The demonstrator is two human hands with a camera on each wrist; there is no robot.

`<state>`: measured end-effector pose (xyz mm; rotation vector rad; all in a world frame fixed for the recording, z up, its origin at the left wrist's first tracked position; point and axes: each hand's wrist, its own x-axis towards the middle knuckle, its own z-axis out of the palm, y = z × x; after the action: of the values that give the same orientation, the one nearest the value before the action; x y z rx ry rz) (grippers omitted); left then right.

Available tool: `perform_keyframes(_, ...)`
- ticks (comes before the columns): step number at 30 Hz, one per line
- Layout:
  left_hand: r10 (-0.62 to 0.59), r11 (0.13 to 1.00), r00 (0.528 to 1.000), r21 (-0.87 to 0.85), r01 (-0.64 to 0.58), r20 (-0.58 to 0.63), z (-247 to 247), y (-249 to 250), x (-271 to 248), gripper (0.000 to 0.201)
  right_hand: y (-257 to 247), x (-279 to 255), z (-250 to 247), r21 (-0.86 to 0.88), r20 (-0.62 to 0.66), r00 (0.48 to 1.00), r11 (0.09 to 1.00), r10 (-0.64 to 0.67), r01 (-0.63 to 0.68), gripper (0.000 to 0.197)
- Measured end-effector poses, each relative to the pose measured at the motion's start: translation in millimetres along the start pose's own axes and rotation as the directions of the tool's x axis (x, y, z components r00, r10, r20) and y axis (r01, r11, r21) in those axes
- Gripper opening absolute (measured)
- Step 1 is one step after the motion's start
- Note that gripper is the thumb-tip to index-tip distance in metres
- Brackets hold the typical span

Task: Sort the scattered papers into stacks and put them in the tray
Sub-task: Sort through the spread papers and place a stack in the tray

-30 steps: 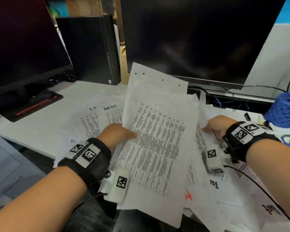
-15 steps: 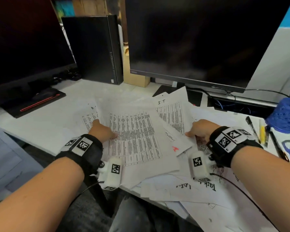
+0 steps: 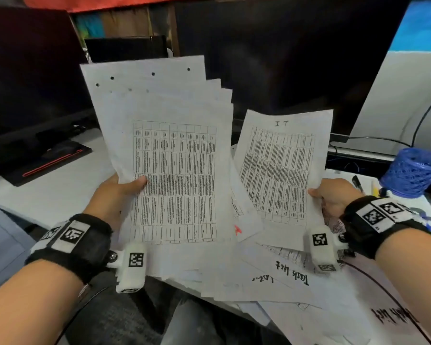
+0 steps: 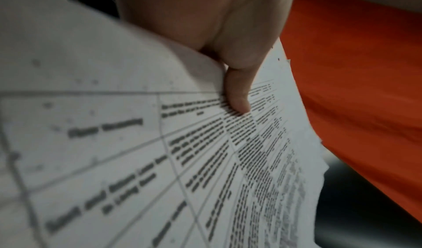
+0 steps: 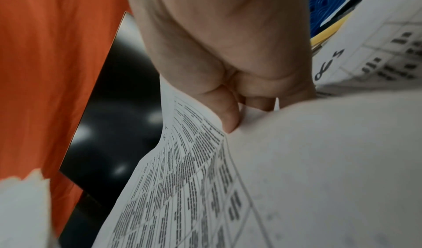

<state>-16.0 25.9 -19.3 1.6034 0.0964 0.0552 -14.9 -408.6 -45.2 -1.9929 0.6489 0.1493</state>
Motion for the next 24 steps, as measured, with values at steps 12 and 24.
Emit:
perform_keyframes(12, 0.173, 0.974, 0.982, -0.165, -0.158, 0.08, 14, 89, 0, 0.035, -13, -43, -42, 0.055, -0.179, 0.974, 0.987, -0.139, 0.151, 0.023)
perform_keyframes(24, -0.048, 0.993, 0.957, -0.092, 0.077, 0.285, 114, 90, -12, 0.025, -49, -98, -25, 0.383, -0.003, 0.922, 0.852, -0.387, 0.359, 0.02)
